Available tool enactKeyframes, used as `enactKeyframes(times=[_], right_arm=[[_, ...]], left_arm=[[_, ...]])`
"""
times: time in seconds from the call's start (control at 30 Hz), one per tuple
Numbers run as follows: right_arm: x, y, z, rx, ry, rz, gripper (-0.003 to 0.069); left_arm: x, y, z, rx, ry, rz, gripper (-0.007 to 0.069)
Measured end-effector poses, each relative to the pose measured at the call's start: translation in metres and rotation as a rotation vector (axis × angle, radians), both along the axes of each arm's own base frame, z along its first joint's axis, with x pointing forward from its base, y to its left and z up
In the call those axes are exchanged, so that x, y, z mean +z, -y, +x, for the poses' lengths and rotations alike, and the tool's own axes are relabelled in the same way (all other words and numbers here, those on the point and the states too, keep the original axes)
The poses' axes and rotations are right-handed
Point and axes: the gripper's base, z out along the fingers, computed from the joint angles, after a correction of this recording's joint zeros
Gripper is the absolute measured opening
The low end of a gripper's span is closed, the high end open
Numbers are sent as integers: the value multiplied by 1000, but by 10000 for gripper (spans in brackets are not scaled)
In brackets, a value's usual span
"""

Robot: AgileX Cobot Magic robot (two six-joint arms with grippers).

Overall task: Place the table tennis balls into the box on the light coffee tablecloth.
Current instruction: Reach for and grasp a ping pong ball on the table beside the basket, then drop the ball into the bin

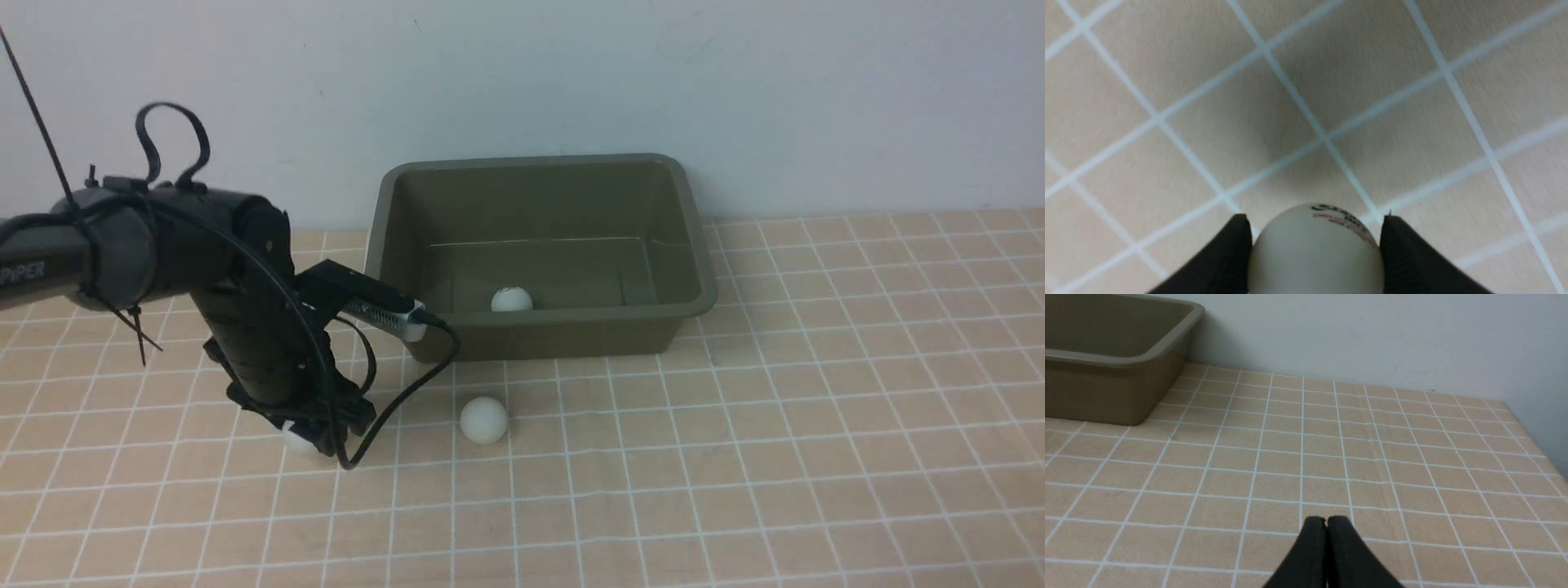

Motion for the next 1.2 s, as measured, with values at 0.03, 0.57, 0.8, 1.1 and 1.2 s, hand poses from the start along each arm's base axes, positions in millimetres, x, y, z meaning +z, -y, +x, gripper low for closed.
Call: enactKeyframes(times=[0.03,0.57,0.8,1.1,1.2], right_arm=[[0,0,0,0,0,0,-18],[0,0,0,0,0,0,-18],[0,0,0,0,0,0,-18],[0,0,0,0,0,0,-18],[0,0,0,0,0,0,-18]], left_arm=[[13,0,1,-5,-11,4,320],[117,52,77,-178,358,-428,320],[46,57,100,-198,241,-395,339],[56,54,107,-260,248,-327,415],[78,55,104,-272,219,-337,415]])
